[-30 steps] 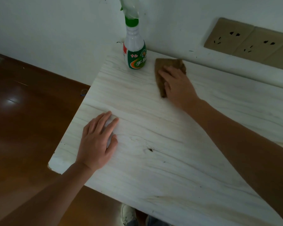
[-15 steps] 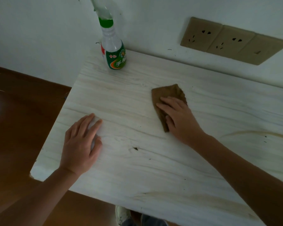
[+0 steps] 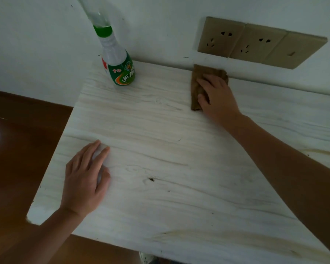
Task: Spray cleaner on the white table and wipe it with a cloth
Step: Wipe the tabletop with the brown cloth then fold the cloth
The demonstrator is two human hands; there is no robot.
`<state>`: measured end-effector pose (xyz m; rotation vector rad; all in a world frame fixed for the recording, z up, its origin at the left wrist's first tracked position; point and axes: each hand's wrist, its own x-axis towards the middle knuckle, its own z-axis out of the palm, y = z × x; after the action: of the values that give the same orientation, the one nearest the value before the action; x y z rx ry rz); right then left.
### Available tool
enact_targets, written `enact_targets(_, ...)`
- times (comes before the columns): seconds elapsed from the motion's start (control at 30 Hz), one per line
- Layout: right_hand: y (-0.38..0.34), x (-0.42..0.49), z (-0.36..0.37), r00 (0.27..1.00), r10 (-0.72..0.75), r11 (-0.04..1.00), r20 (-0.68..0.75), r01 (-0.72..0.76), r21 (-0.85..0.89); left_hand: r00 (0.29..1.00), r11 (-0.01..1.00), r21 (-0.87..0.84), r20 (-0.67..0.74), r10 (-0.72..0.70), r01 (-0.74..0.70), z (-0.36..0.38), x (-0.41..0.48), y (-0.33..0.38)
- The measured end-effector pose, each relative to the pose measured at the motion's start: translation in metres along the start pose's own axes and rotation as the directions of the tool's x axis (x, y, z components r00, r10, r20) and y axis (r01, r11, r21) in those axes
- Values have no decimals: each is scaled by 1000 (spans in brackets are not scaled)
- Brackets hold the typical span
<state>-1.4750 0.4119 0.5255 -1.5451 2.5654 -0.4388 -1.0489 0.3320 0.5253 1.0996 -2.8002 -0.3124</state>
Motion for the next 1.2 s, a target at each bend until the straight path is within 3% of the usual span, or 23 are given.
enact_targets(0.1,-12,-31,3,999,-51,998,5,51,42,1000,1000,7,6,2,-2,0,1,-1)
enact_targets(0.2,-30,-73,-2,976,-194,980,98,187,69,1000,1000,4,3,5,-5,0,0,-1)
enact_targets(0.3,-18,-81,-21,907,-351,929,232,368,-31,1000,1000,5,6,7,-7,0,0,-2)
enact_targets(0.37,0,-67,-30,892,-366,909,265,404,-102,1000,1000,5,6,9,-9,1,1,-2)
enact_targets(0.43,14,-51,-30,922,-305,932,237,341,-127,1000,1000,2,5,9,-9,1,1,-2)
enact_targets(0.53,19,-32,-26,987,-103,988,121,116,-107,1000,1000,1,-1,9,-9,2,0,-2)
enact_targets(0.63,11,-23,-17,995,84,995,52,-81,-59,1000,1000,0,5,8,-8,2,1,-3)
enact_targets(0.83,-16,-44,-3,989,146,989,24,-146,-4,1000,1000,7,2,13,-13,3,-1,-5)
enact_targets(0.9,-31,-60,0,994,92,996,65,-92,2,1000,1000,11,3,18,-18,3,-1,-6)
enact_targets(1.03,-85,-103,15,981,-151,987,124,143,72,1000,999,32,18,9,-9,2,-2,-5)
enact_targets(1.2,-156,-171,30,883,-403,915,239,383,127,999,1000,24,36,-2,1,0,-2,-3)
